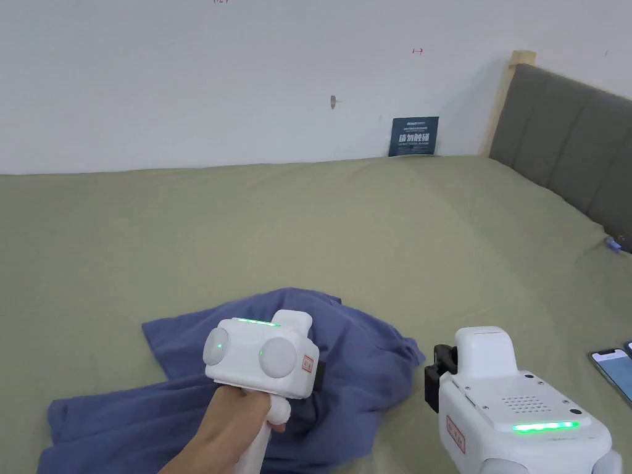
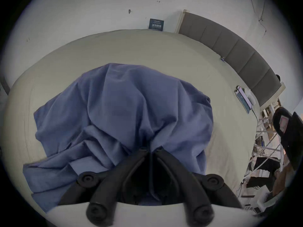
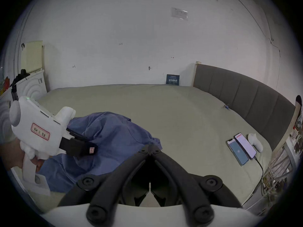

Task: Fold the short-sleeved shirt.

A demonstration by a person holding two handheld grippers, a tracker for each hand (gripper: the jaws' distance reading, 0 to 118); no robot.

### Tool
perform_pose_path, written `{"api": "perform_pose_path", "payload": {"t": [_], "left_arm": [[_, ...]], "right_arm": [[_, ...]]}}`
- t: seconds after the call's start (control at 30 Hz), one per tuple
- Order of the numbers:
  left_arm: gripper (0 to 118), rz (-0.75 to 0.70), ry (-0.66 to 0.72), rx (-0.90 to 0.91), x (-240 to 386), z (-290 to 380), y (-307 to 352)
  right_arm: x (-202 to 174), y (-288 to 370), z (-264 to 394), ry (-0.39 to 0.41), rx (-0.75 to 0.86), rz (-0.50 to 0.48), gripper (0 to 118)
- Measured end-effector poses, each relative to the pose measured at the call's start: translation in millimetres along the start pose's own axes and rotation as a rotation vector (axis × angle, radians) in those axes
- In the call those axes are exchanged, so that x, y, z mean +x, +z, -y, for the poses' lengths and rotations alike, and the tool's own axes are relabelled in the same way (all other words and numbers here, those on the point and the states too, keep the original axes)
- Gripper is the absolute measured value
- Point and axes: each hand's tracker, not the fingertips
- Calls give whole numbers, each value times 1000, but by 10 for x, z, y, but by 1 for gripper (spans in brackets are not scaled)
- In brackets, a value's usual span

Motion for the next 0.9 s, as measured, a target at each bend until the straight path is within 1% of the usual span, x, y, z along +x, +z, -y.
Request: {"api": "perform_pose_path", "payload": {"t": [0.07,0.1,0.13,0.17,0.2,0.23,0.3,0.33,0.37,0.4,0.43,0.47,0.53,0.63,0.7,0.8,0.9], "left_arm": [[10,11,3,24,7,13,88],[35,23,1,42,-34,-22,120],[92,37,3,54,-40,-12,167],[118,39,0,52,-38,18,238],[116,18,3,123,-64,92,391],[107,-17,-8,156,-130,70,417],[99,-90,-8,247,-211,200,704],[85,-118,-5,290,-256,274,863],[65,-141,3,347,-323,365,1043],[27,-164,10,393,-391,479,1244],[0,-191,23,426,-448,589,1416],[0,-232,60,481,-538,741,1580],[0,-259,82,521,-716,1042,1938],[0,-391,106,565,-880,1481,2371],[0,-473,157,589,-1003,1748,2550],[0,-488,215,588,-1118,1987,2749],[0,-483,259,563,-1291,2050,2746]], "right_arm": [[-31,0,-2,5,-2,-3,0],[-45,7,-7,8,-3,-6,0],[-60,22,-13,8,-3,-7,0],[-74,36,-23,7,-3,-11,0],[-89,54,-33,8,-1,-16,0],[-106,72,-40,9,3,-18,0],[-143,118,-68,3,10,-28,0],[-163,142,-76,0,14,-33,0],[-192,181,-81,-1,20,-37,0],[-214,226,-84,-5,31,-46,0],[-243,265,-87,-6,36,-51,0],[-278,308,-84,-9,44,-57,0],[-348,391,-78,-6,61,-72,0],[-461,505,-52,0,91,-95,0],[-542,572,-21,13,110,-108,0],[-669,670,22,42,144,-121,0],[-801,696,24,57,147,-139,0]]}}
